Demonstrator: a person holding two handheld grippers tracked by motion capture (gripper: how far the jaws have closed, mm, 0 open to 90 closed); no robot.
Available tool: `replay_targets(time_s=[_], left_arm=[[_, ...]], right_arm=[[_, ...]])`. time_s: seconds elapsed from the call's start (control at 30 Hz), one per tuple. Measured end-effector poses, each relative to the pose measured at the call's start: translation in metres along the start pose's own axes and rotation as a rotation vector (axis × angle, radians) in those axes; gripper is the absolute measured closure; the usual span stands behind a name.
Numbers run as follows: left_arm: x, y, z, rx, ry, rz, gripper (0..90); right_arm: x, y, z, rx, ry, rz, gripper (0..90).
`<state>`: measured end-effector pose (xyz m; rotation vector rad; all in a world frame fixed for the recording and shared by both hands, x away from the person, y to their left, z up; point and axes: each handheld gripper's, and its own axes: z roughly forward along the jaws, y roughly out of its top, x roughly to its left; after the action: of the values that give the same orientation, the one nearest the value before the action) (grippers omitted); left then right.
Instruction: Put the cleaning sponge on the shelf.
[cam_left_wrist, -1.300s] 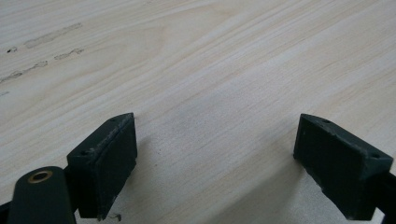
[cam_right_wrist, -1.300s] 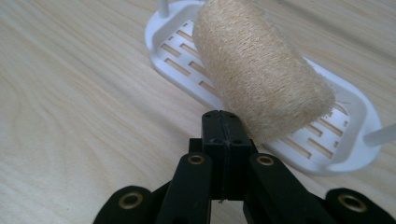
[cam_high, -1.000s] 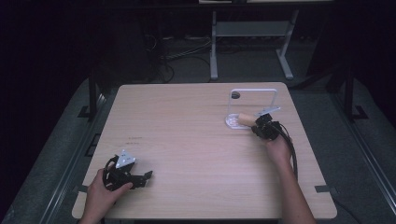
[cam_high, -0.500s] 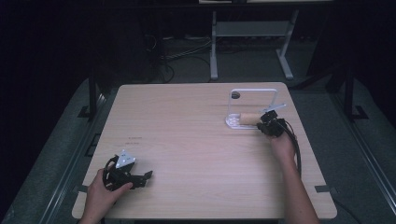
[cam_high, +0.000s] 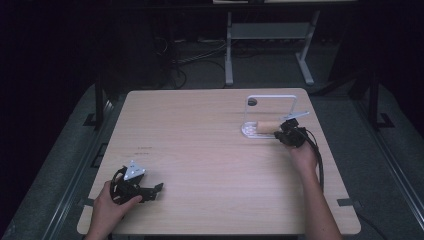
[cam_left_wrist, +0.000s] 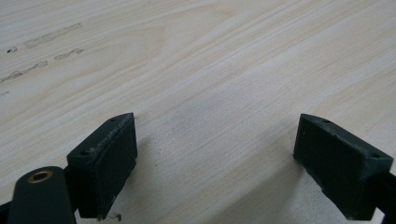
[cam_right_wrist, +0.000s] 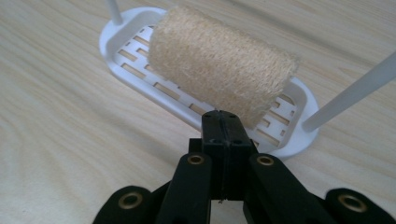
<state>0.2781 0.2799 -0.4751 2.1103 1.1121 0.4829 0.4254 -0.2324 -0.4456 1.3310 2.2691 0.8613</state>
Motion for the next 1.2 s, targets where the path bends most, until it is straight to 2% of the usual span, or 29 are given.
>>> replay_targets(time_s=[0.1,0.3,0.47,0.5,0.53,0.57,0.6,0.73,0.83,0.9,0.97,1.2], left_arm=[[0.000,0.000,0.000,0.000,0.000,0.000,12.9],[0.000,0.000,0.000,-0.001,0.000,-0.001,12.8],[0.000,0.000,0.000,-0.002,0.001,0.000,12.9],[0.000,0.000,0.000,-0.002,0.001,0.001,12.9],[0.000,0.000,0.000,-0.002,0.001,0.001,12.9],[0.000,0.000,0.000,-0.001,0.000,0.001,12.9],[0.000,0.000,0.000,-0.001,0.000,0.001,12.9],[0.000,0.000,0.000,-0.001,0.001,0.002,12.9],[0.000,0.000,0.000,-0.001,0.000,0.001,12.9],[0.000,0.000,0.000,-0.001,0.000,0.001,12.9],[0.000,0.000,0.000,-0.002,0.000,0.001,12.9],[0.000,0.000,0.000,-0.001,0.001,0.002,12.9]], right_arm=[[0.003,-0.002,-0.004,-0.008,0.008,-0.004,86.4],[0.007,-0.006,-0.010,-0.017,0.020,-0.008,72.6],[0.012,-0.009,-0.015,-0.037,0.043,-0.002,54.5],[0.014,-0.010,-0.016,-0.039,0.047,-0.003,45.0],[0.014,-0.010,-0.016,-0.039,0.047,-0.003,45.0],[0.017,-0.011,-0.018,-0.042,0.045,-0.003,37.4],[0.017,-0.011,-0.018,-0.042,0.045,-0.003,37.4],[0.022,-0.014,-0.021,-0.053,0.054,0.011,25.1],[0.025,-0.016,-0.023,-0.060,0.063,0.016,21.3],[0.028,-0.019,-0.025,-0.078,0.079,0.030,13.6],[0.031,-0.021,-0.027,-0.083,0.076,0.044,12.9],[0.040,-0.027,-0.030,-0.082,0.065,0.038,5.9]])
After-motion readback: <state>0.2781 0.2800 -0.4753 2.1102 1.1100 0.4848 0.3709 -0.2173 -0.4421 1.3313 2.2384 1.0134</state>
